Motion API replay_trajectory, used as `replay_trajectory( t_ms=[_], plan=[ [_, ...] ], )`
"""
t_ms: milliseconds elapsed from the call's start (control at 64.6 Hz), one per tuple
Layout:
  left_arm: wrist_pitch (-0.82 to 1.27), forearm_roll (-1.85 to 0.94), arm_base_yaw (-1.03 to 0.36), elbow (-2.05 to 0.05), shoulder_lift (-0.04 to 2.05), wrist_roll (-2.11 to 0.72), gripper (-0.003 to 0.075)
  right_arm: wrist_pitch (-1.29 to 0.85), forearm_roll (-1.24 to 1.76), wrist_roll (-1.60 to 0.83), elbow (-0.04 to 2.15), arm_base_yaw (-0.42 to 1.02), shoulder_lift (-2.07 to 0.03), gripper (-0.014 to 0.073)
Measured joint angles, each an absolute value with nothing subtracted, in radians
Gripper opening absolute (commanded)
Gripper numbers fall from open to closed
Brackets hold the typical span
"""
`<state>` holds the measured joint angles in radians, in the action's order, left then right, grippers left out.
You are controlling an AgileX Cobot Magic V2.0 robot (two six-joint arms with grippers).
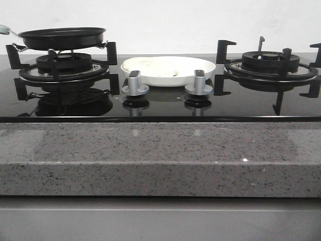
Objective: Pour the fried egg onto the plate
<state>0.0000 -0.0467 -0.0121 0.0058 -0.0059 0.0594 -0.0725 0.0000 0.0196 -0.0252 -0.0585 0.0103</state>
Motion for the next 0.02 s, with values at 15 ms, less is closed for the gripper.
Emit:
replay_trajectory(
  t_ms=[15],
  plan=[
    [0.0, -0.047, -0.012, 0.006, -0.006, 0.059, -0.0019, -0.072, 0.0, 0.02, -0.025, -0.058, 0.01, -0.0068]
  ],
)
